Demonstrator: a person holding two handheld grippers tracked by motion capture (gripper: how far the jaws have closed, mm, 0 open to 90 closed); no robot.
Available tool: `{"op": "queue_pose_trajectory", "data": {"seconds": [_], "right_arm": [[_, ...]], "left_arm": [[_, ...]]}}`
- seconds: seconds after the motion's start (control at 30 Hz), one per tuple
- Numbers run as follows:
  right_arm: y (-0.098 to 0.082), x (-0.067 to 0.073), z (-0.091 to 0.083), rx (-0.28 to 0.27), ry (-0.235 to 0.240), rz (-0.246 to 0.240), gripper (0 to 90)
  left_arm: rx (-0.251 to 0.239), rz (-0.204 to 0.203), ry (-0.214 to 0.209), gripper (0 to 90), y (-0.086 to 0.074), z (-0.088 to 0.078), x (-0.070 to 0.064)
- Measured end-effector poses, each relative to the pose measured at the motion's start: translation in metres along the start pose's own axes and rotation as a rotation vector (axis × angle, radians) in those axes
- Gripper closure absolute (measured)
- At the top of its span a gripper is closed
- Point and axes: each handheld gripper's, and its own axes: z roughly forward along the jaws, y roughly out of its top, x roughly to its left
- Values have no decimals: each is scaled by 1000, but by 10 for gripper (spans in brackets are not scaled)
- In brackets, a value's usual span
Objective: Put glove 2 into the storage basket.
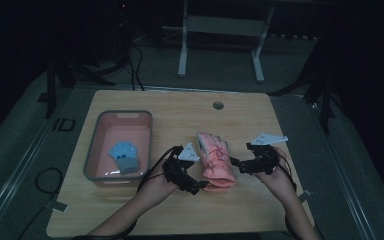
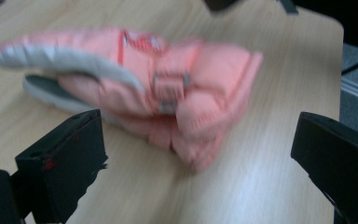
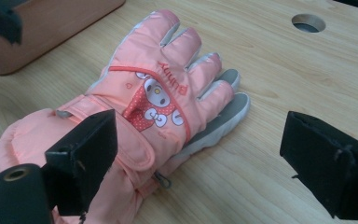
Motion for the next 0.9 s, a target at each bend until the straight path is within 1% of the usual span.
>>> {"op": "queue_pose_trajectory", "data": {"seconds": [0.07, 0.13, 0.17, 0.23, 0.27, 0.3, 0.37, 0.4, 0.43, 0.47, 0.53, 0.57, 0.6, 0.67, 0.73, 0.83, 0.9], "right_arm": [[0, -1, 3, 8, 14, -6, 119], [0, -1, 4, -13, 18, -18, 130], [1, -1, 5, -6, 35, -19, 126], [3, -1, 6, -10, 37, -19, 120], [4, -2, 8, -6, 46, -21, 129], [5, -3, 8, -18, 34, -18, 170], [8, -6, 10, -4, 9, -5, 322], [9, -7, 11, -5, -10, 0, 365], [10, -8, 12, -12, 0, 1, 454], [11, -8, 13, -9, 6, -1, 485], [13, -7, 16, 8, -8, -20, 553], [13, -6, 18, 14, -3, -26, 581], [14, -6, 20, 16, 5, -21, 583], [13, -4, 24, 27, 17, -23, 585], [12, -3, 26, 24, 25, -17, 581], [10, -1, 32, 38, 34, -5, 549], [7, 2, 37, 55, 43, 0, 526]], "left_arm": [[-11, -9, 11, 31, 8, 3, 5], [-12, -22, 20, 31, 15, 7, 10], [-11, -19, 28, 31, 18, 9, 11], [3, 2, 75, 31, 25, 14, 13], [-3, -1, 72, 32, 29, 16, 15], [-3, -6, 77, 37, 32, 18, 16], [-6, 5, 101, 113, 38, 21, 17], [-14, -4, 94, 139, 41, 23, 18], [-12, -10, 81, 148, 43, 25, 20], [-3, -16, 79, 163, 45, 27, 21], [-2, -18, 86, 262, 47, 31, 23], [1, -26, 88, 295, 46, 33, 24], [9, -32, 84, 322, 46, 35, 25], [24, -50, 92, 328, 44, 38, 27], [45, -75, 98, 327, 41, 43, 30], [108, -84, 121, 326, 37, 51, 31], [113, -104, 126, 320, 35, 54, 32]]}}
